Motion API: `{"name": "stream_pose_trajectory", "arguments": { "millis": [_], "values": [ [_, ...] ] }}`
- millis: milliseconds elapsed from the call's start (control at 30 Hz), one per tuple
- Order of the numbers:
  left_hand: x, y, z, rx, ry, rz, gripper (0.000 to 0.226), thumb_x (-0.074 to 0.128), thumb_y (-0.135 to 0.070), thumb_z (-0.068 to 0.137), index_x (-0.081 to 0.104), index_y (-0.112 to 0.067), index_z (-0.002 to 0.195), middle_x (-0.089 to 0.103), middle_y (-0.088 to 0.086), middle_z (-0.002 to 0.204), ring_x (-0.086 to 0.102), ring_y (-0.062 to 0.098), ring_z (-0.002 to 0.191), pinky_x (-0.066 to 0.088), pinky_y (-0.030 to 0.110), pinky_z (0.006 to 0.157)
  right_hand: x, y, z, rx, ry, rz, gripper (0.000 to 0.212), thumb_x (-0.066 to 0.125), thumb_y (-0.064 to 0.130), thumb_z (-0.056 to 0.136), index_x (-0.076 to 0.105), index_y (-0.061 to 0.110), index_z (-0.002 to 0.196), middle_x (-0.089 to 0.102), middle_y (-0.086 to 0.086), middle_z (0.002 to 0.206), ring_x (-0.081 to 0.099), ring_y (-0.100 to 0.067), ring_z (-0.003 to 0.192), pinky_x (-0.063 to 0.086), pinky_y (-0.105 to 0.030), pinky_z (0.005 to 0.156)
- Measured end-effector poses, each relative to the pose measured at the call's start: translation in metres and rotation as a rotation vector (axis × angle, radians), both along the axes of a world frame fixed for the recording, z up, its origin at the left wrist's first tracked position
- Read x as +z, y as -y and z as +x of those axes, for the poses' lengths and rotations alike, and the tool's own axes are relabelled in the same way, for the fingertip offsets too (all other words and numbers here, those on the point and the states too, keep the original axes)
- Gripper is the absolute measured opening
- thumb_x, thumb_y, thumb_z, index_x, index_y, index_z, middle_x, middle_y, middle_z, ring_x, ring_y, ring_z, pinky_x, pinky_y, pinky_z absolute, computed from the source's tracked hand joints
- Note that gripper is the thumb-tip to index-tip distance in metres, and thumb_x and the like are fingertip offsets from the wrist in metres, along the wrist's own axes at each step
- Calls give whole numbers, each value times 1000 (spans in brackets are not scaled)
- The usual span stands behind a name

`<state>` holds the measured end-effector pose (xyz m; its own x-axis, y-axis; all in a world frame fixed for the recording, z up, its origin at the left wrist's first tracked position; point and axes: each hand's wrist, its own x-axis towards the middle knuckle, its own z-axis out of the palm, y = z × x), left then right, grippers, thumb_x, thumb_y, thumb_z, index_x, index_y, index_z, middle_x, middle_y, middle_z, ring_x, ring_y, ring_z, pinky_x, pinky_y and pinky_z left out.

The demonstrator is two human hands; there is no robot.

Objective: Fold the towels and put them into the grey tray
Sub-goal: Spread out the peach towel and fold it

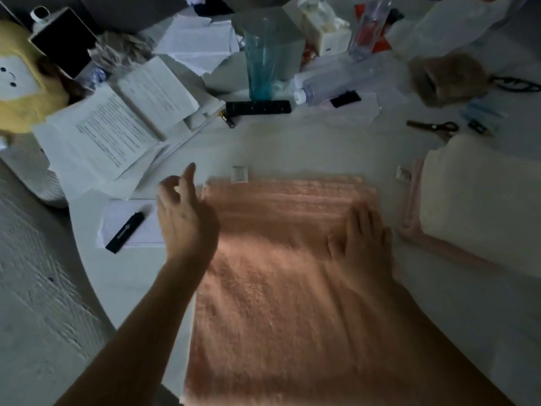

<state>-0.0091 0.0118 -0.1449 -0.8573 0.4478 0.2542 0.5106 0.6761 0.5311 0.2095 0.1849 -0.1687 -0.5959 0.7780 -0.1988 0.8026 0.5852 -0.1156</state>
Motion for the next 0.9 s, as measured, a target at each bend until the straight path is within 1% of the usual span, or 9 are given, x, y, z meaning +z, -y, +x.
{"name": "stream_pose_trajectory", "arguments": {
  "millis": [100,200,300,433,567,667,767,800,900],
  "values": [
    [-8,23,68,-330,-39,-41,62,51,-8,93,34,-13,153,29,14,160,27,27,148,35,49,111,4,23,-27,162,-162,-4,66,24,46,100,12,14,156,5,-8,165,2,-28,152,5,-50,122],
    [-34,60,125,-511,-12,-317,63,45,-39,93,43,-8,148,27,19,159,31,39,146,31,56,111,-5,61,-48,545,-192,-40,61,19,47,102,10,20,157,2,-2,165,-3,-23,152,10,-50,122],
    [-50,92,133,-547,13,-394,65,43,-52,92,47,-17,146,34,16,157,34,39,144,29,55,111,-21,43,-58,786,-76,70,67,21,57,101,11,23,157,1,-4,166,-4,-24,152,9,-48,122],
    [-49,104,136,-535,-5,-420,67,37,-59,94,39,-24,151,27,12,162,24,36,149,26,55,115,-18,-21,-73,660,39,129,70,9,60,98,5,22,157,1,-6,166,0,-26,152,14,-52,121],
    [-41,100,138,-508,24,-444,69,38,-60,94,39,-21,152,25,13,163,22,38,150,24,56,114,-5,-14,-90,481,47,82,69,3,52,98,-2,16,157,-8,-7,165,-7,-25,152,3,-46,123],
    [-39,101,144,-499,-14,-472,69,47,-59,89,49,-21,146,35,16,157,34,41,143,27,55,111,0,68,-88,739,-130,-12,67,15,51,101,4,18,157,-3,-4,166,-8,-22,152,-3,-42,122],
    [-41,109,150,-519,-70,-500,62,43,-58,90,57,-21,138,52,12,143,36,36,142,25,49,111,-10,111,-77,979,-110,-34,68,22,53,101,8,18,157,0,-3,166,-7,-22,152,1,-46,121],
    [-42,111,153,-514,-80,-482,61,36,-57,95,55,-20,139,50,11,146,26,33,147,22,46,113,-13,106,-81,997,-95,-31,68,24,53,100,8,19,157,-1,-3,166,-7,-21,152,4,-46,121],
    [-46,119,166,-544,-94,-448,65,34,-61,95,46,-23,146,16,9,165,5,31,153,16,50,118,-14,88,-110,949,-89,-19,67,22,51,100,5,21,157,-2,-1,166,-10,-21,152,7,-47,123]
  ]
}}
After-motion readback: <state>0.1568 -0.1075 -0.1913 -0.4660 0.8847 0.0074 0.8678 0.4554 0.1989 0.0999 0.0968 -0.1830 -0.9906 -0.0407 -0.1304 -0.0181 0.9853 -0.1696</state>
